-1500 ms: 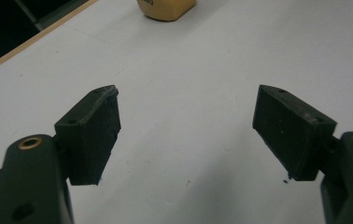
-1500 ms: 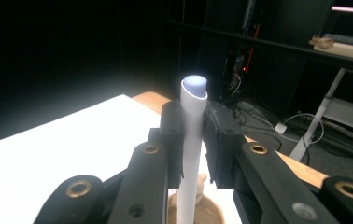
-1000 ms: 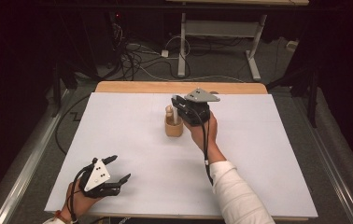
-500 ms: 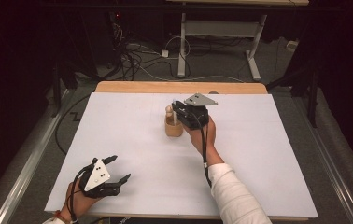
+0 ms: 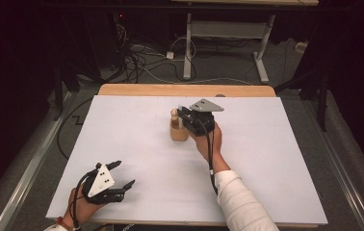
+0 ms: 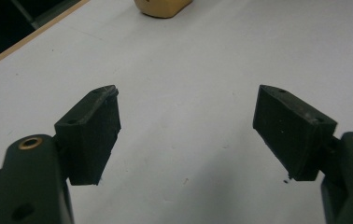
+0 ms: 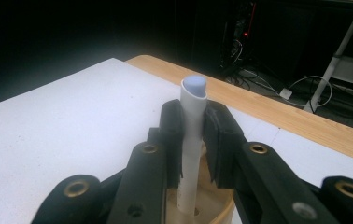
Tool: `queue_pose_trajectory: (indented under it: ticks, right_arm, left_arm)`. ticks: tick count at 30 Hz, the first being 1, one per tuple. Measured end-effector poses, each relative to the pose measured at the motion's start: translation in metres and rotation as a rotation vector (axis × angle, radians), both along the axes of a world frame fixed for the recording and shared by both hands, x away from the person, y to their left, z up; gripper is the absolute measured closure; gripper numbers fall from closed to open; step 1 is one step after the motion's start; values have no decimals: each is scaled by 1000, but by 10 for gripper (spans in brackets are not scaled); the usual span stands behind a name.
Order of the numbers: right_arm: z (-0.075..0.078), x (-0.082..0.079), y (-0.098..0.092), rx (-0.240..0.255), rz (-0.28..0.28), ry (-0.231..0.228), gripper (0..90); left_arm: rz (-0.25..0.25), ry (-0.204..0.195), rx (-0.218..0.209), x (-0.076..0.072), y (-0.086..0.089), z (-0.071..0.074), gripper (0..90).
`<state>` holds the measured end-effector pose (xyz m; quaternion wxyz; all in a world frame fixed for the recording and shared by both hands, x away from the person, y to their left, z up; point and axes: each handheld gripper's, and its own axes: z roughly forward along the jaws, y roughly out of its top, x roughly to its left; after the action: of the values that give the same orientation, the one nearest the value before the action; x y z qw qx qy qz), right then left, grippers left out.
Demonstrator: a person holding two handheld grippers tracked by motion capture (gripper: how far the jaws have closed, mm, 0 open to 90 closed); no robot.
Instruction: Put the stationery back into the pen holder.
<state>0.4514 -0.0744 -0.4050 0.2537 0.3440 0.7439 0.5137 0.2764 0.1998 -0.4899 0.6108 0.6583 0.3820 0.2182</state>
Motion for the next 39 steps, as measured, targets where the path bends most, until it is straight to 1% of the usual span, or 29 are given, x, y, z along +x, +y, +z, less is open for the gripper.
queue_pose_trajectory:
  ticks: [4, 9, 11, 13, 17, 20, 25, 30, 32, 35, 39]
  right_arm:
    - [-1, 0, 0, 3, -9, 3, 777]
    - [-1, 1, -2, -4, -32, -4, 696]
    - [-1, 2, -3, -4, -42, -9, 687]
    - [-1, 1, -4, 2, -54, -10, 660]
    - [-1, -1, -5, -4, -53, -12, 642]
    - [0, -3, -6, -21, -55, -26, 622]
    - [1, -6, -11, -25, -49, -51, 570]
    - [5, -10, -15, -27, -64, -68, 498]
    - [6, -11, -17, -25, -59, -74, 472]
    - [9, -14, -19, -41, -72, -96, 442]
    - [13, -17, -22, -50, -75, -112, 392]
  left_arm:
    - [2, -2, -3, 0, 0, 0, 225]
    - [3, -1, -1, 0, 0, 0, 225]
    - [3, -2, -2, 0, 0, 0, 225]
    - [3, -2, -1, 0, 0, 0, 225]
    - [4, -2, -2, 1, 1, 0, 224]
    - [5, -2, -1, 1, 0, 0, 224]
    - [4, -1, 4, 1, 0, 0, 224]
    - [2, -2, 9, 1, 0, 0, 224]
    - [2, 0, 10, 1, -1, 0, 224]
    - [-2, 0, 14, 1, -1, -1, 224]
    - [-2, -1, 12, 1, -1, 0, 224]
